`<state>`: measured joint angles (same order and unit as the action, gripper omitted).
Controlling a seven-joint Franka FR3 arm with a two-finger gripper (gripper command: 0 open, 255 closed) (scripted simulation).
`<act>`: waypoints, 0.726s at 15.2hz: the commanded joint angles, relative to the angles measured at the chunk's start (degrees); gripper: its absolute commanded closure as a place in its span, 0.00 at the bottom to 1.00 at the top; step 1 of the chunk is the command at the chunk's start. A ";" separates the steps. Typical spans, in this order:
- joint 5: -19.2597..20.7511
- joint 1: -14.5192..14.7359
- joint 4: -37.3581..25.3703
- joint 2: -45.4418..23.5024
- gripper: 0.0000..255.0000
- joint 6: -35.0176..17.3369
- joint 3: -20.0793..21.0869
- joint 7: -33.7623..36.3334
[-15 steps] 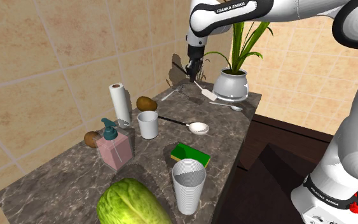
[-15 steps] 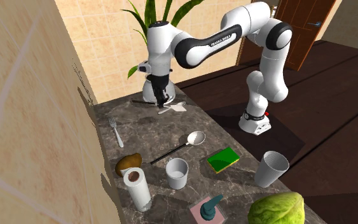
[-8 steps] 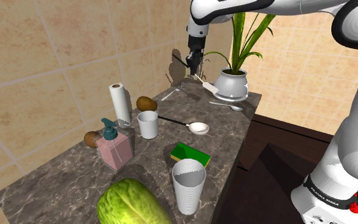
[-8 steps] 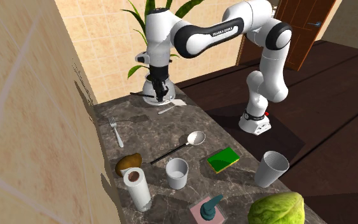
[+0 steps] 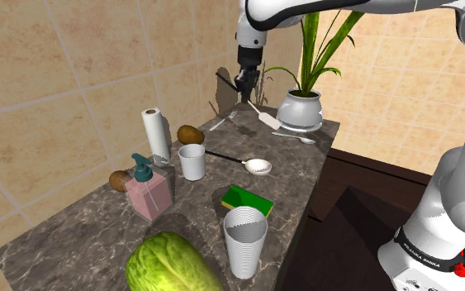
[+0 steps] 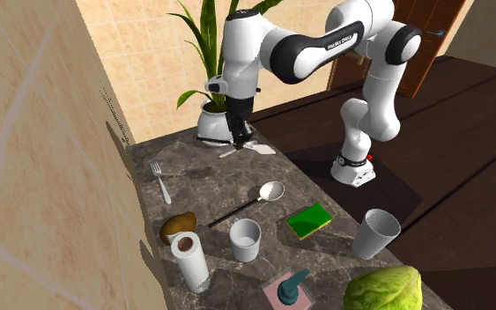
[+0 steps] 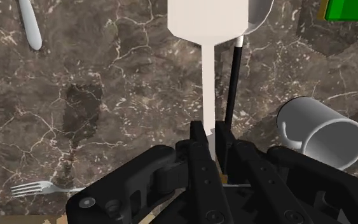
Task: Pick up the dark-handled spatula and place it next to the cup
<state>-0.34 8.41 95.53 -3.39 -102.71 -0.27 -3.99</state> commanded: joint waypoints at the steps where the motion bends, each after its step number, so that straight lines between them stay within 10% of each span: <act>1: 0.23 1.19 2.06 1.59 1.00 -0.48 1.03 2.34; 11: 0.67 7.53 7.91 6.51 1.00 -1.37 7.70 15.44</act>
<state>0.30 15.27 103.33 2.89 -104.19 6.70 9.96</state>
